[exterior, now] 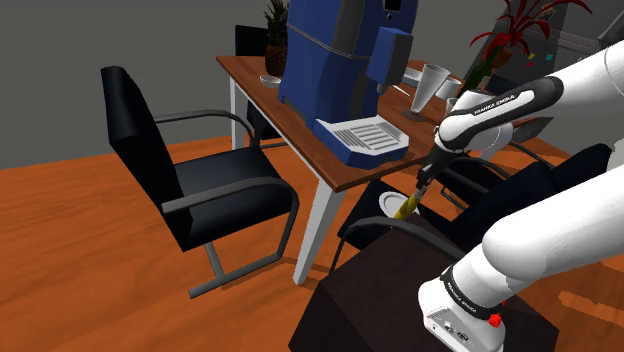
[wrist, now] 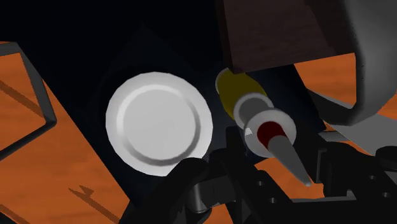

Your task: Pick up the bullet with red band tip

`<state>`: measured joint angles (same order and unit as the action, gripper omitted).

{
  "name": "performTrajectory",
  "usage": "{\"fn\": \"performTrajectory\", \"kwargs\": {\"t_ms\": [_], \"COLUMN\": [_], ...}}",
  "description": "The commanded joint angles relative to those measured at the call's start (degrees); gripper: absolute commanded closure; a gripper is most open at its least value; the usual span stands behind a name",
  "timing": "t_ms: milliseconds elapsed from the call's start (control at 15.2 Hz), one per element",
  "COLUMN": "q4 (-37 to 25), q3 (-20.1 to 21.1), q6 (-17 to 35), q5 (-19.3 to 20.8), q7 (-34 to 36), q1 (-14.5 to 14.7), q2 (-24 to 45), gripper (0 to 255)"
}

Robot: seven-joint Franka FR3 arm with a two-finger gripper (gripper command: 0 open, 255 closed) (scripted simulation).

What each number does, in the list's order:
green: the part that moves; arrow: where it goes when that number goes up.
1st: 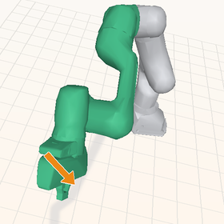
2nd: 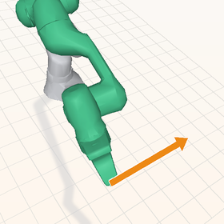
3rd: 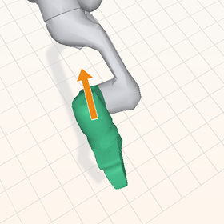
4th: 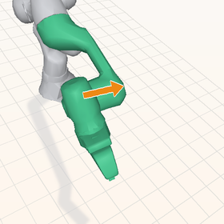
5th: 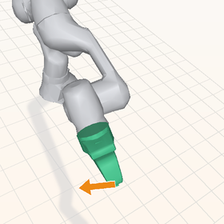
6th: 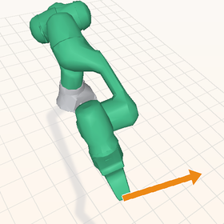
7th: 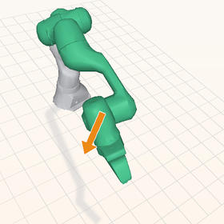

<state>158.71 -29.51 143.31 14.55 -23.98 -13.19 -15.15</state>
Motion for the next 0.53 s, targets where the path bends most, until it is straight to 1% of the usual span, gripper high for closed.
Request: {"fn": "performTrajectory", "kwargs": {"t_ms": [0,330,462], "q4": [-0.4,-1.7,-1.8], "q3": [0.5,1.7,1.7], "q6": [-2.2,-7.6,-7.7], "q5": [0.5,1.2,1.2], "q7": [0.5,1.2,1.2], "q1": [-0.3,-1.0,-1.0], "q2": [-1.8,-6.0,-6.1], "gripper": [255,255,255]}}
